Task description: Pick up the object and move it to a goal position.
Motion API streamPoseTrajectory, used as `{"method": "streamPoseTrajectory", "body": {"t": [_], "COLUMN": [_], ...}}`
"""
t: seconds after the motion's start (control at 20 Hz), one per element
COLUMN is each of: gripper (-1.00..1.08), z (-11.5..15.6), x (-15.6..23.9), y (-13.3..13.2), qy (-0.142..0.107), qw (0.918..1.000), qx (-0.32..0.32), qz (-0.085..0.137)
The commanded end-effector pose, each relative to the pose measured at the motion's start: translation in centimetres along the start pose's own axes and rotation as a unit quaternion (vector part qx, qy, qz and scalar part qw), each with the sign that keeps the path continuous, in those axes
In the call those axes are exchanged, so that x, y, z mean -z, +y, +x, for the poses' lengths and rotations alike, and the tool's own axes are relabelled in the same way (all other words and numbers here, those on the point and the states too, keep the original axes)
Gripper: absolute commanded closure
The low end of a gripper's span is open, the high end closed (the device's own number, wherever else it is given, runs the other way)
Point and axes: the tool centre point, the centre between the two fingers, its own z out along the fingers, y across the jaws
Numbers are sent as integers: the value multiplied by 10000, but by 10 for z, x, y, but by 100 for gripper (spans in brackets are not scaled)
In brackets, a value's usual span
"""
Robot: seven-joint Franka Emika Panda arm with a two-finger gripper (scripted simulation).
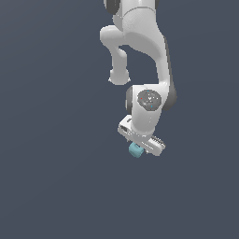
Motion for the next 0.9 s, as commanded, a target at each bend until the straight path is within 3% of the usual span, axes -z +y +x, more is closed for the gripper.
{"method": "streamPoseTrajectory", "body": {"t": [0.0,0.4,0.85], "gripper": [-92,-92,-92], "z": [0,0,-1], "x": [-1,-6,-46], "y": [-2,-3,-2], "qy": [6,6,8], "qw": [10000,9999,9999], "qx": [-94,-121,-142], "qz": [-1,-2,-2]}}
